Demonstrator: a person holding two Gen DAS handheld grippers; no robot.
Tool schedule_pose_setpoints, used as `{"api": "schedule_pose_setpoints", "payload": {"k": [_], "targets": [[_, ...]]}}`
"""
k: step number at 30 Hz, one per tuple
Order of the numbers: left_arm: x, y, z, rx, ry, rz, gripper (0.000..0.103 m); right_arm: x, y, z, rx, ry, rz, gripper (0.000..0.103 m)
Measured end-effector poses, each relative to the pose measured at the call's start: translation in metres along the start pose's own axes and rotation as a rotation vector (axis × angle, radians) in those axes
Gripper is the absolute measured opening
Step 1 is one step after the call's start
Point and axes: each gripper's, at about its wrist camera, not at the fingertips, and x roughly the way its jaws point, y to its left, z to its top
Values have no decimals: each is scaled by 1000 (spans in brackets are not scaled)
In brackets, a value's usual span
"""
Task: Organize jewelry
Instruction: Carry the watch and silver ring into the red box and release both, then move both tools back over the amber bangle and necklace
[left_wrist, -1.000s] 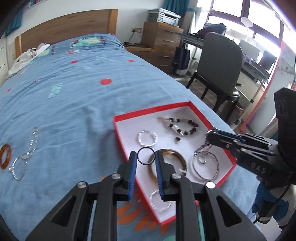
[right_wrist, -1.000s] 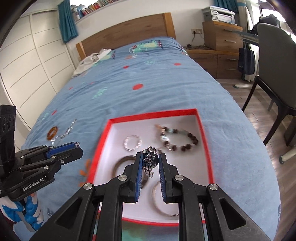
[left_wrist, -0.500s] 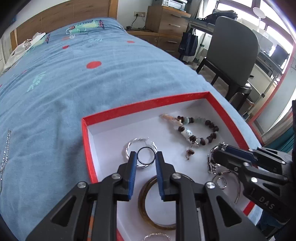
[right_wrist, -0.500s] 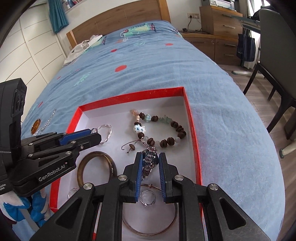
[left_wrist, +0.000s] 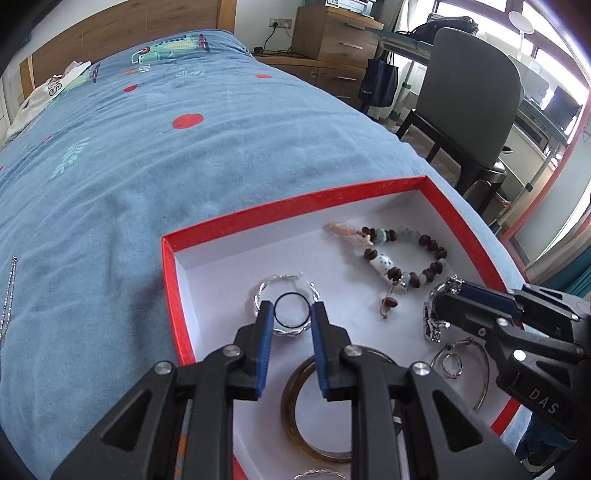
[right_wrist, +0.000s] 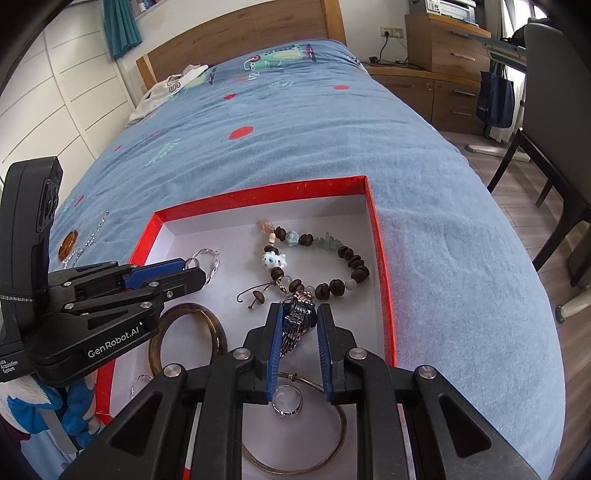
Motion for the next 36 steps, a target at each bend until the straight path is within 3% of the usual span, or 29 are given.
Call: {"api": "schedule_pose_setpoints", "payload": {"k": [4,9,19,28,36], "targets": [[0,0,1,-4,0,-1,20,-2,-1,-1,0,-8,6,21],[-2,-2,1,10,5,0,29,-7,0,-1,7,-18,-2,29],[-22,-4,-2,10,14,-15,40,-36,1,-4,20,-48,-19,30],[-88,-8,-11,33,-53,-1,41,-88,17,-11,14,-104,-39,34],[-165,11,-42,2,-119,83,45,-141,45,-26,-1,-164,-43,48]]}}
